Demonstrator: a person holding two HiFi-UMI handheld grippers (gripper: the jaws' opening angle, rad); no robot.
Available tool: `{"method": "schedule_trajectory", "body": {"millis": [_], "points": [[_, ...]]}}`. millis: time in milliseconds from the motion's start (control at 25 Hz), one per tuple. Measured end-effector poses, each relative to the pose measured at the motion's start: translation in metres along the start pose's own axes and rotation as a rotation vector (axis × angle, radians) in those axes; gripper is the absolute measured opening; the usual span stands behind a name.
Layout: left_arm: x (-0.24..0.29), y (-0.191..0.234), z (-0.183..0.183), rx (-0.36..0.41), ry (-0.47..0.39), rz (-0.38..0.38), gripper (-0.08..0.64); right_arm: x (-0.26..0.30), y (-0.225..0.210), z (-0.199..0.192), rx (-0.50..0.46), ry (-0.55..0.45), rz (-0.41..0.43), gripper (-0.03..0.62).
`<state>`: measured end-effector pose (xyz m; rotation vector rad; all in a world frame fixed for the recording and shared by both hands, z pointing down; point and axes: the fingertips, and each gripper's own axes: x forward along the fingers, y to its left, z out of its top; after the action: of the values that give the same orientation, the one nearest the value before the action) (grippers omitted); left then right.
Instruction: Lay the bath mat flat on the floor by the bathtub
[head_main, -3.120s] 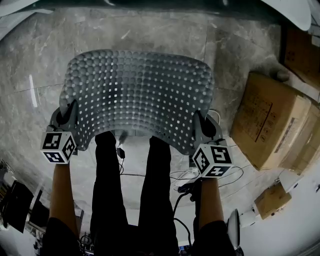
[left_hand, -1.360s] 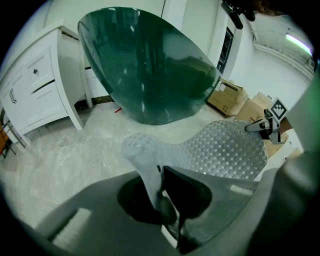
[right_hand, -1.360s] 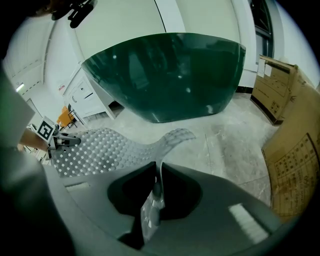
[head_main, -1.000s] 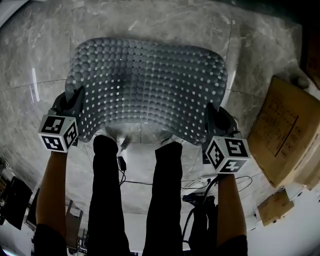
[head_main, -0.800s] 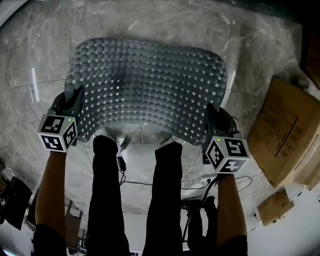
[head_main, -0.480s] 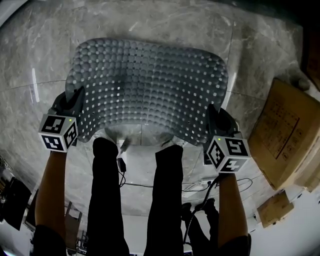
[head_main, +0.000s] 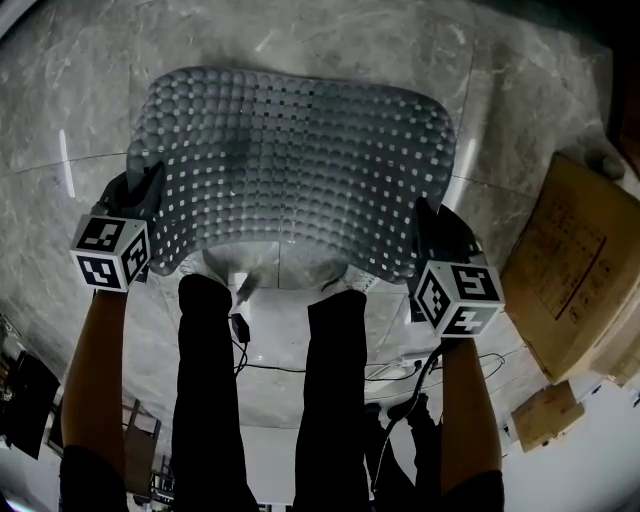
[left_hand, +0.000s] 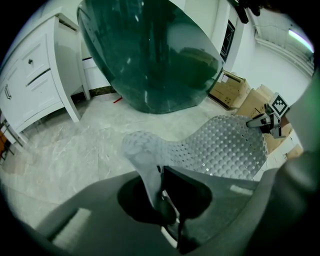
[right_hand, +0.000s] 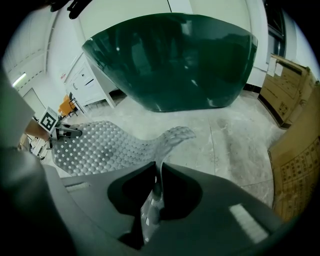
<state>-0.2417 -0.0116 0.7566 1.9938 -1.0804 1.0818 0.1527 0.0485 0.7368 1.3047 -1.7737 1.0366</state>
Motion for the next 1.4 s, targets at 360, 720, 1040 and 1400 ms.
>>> {"method": "schedule_trajectory", "body": {"millis": [360, 720, 1040, 1400], "points": [[0.01, 0.006, -0.009, 0.004, 0.022, 0.014, 0.025, 0.008, -0.007, -0.006, -0.009, 0.016, -0.003, 0.049], [0.014, -0.001, -0.014, 0.018, 0.029, 0.001, 0.025, 0.011, -0.011, -0.018, -0.011, 0.032, -0.014, 0.049], [0.017, 0.009, -0.012, 0.024, 0.019, 0.019, 0.025, 0.022, -0.016, -0.018, -0.007, 0.018, -0.019, 0.051], [0.023, 0.013, -0.018, 0.036, 0.023, 0.015, 0.025, 0.032, -0.019, -0.027, -0.012, 0.039, -0.035, 0.051]]}}
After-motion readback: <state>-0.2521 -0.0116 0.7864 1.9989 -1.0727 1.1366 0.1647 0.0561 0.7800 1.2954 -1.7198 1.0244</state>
